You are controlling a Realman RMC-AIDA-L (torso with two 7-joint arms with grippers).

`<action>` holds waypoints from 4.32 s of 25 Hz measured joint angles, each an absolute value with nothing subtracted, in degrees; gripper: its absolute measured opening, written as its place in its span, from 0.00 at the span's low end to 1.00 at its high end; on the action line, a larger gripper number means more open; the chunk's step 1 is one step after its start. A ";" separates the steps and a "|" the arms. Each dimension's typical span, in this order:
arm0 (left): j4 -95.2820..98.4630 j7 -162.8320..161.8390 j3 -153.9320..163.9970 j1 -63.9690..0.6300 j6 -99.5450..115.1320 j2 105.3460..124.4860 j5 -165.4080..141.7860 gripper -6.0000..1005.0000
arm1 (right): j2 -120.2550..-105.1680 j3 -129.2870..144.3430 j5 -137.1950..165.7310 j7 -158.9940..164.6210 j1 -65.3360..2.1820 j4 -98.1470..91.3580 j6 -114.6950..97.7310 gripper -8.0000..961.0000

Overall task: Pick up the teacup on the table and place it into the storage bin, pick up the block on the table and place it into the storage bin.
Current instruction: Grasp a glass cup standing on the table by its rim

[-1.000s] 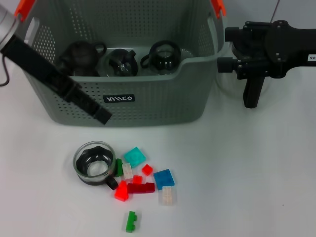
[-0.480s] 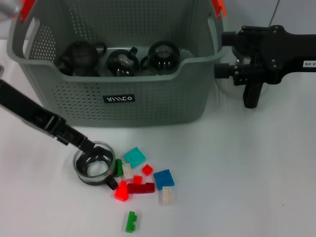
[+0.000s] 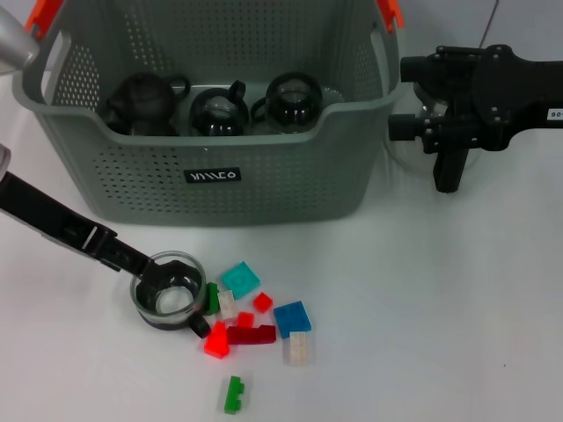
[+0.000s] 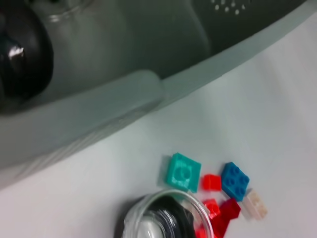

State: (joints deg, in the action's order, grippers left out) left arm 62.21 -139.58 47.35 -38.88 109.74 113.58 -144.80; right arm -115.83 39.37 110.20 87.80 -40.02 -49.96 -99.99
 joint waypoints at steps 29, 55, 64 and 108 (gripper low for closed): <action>60.66 -142.79 48.13 -41.04 105.94 116.25 -153.21 0.84 | -116.24 38.33 108.34 88.34 -40.50 -49.58 -98.65 0.93; 63.26 -122.62 50.22 -41.27 100.67 117.31 -152.91 0.84 | -116.54 37.05 107.12 88.92 -39.99 -49.39 -98.62 0.93; 64.98 -119.42 59.55 -41.49 100.06 117.31 -153.00 0.84 | -116.50 36.88 107.07 89.10 -40.07 -49.33 -97.56 0.93; 58.87 -113.90 68.81 -44.24 90.12 121.87 -159.37 0.75 | -116.94 36.38 105.11 88.54 -38.29 -48.67 -96.92 0.93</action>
